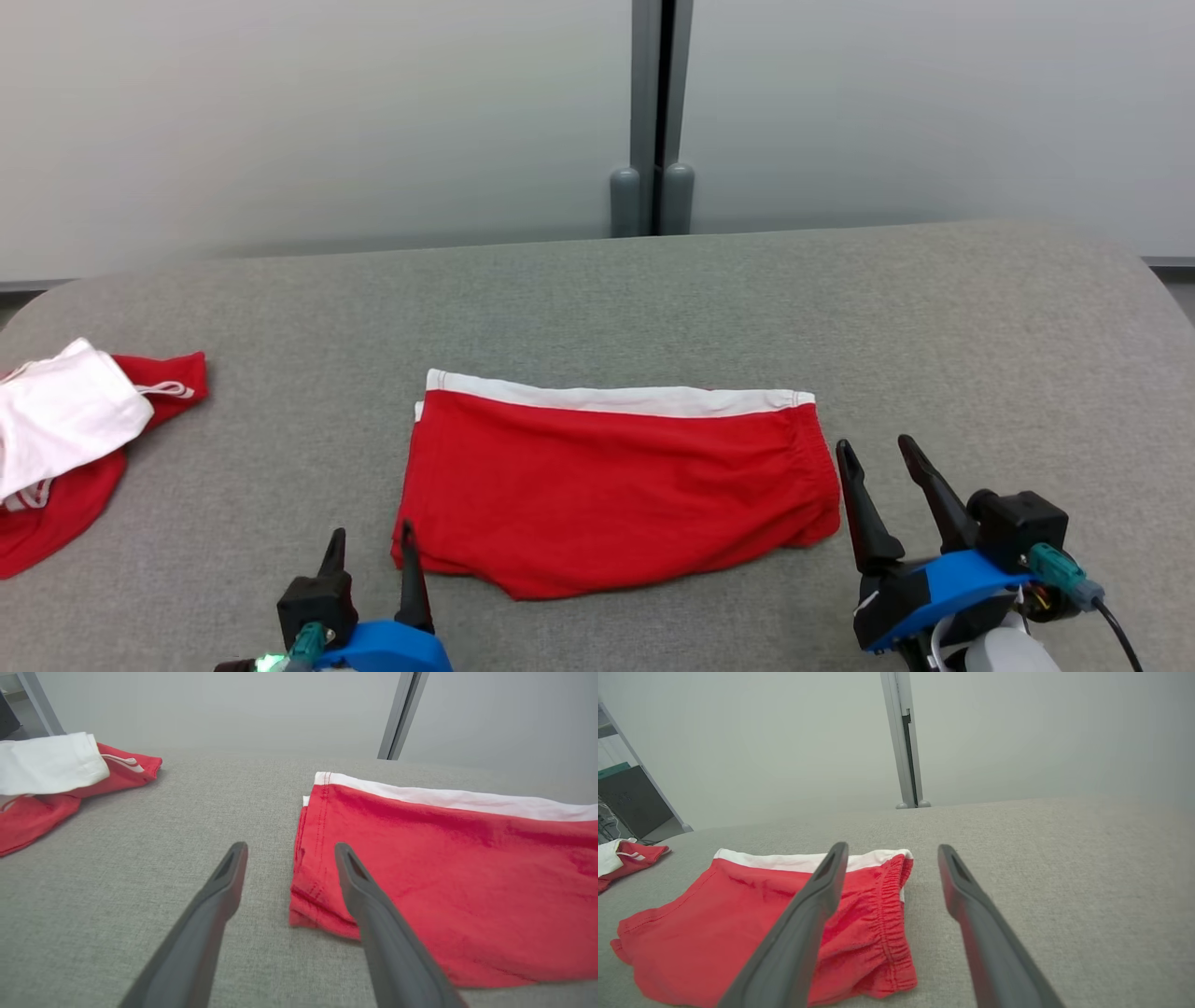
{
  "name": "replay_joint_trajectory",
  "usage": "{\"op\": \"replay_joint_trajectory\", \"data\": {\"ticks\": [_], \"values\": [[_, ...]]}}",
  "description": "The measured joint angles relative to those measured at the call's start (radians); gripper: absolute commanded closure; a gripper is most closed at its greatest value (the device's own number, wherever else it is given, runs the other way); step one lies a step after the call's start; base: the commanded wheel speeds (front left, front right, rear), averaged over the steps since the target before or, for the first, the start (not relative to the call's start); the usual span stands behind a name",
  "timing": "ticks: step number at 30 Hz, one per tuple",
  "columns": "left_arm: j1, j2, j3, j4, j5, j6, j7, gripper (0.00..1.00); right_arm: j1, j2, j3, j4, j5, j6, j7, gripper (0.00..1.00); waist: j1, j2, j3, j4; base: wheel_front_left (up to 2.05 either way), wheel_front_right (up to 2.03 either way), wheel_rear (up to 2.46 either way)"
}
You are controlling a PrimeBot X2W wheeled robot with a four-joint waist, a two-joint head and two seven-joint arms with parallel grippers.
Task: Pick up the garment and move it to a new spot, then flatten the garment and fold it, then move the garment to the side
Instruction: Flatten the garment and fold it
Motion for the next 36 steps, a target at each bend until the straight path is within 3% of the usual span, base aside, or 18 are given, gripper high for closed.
{"op": "replay_joint_trajectory", "data": {"ticks": [9,18,27,28,30,36], "values": [[0.01,0.0,-0.017,-0.031,0.023,-0.014,0.0,0.0,-0.072,0.0,-0.012,0.07,-0.003,0.0,0.0,0.0,0.0002,0.0002,0.045,0.05,0.0,0.0,0.0],[-0.023,0.0,-0.037,-0.057,0.02,-0.002,0.0,0.0,-0.149,0.0,-0.058,0.221,0.036,0.0,0.0,0.0,0.0003,0.0002,0.136,0.097,0.0,0.0,0.0],[-0.056,0.0,-0.04,-0.056,0.019,0.013,0.0,0.0,-0.208,-0.007,0.059,0.374,0.109,0.0,-0.012,0.0,0.0002,0.0002,0.209,0.096,0.0,0.0,0.0],[-0.059,0.0,-0.041,-0.056,0.019,0.014,0.0,0.0,-0.211,-0.009,0.073,0.38,0.119,-0.001,-0.013,0.42,0.0002,0.0001,0.21,0.093,0.0,0.0,0.0],[-0.06,0.0,-0.043,-0.054,0.019,0.014,0.0,0.0,-0.214,-0.012,0.1,0.384,0.146,-0.002,-0.013,1.0,0.0002,0.0001,0.21,0.085,0.0,0.0,0.0],[-0.062,0.0,-0.047,-0.051,0.013,0.017,0.0,0.0,-0.206,-0.023,0.139,0.353,0.209,0.0,-0.007,1.0,0.0002,0.0002,0.206,0.063,0.0,0.0,0.0]]}}
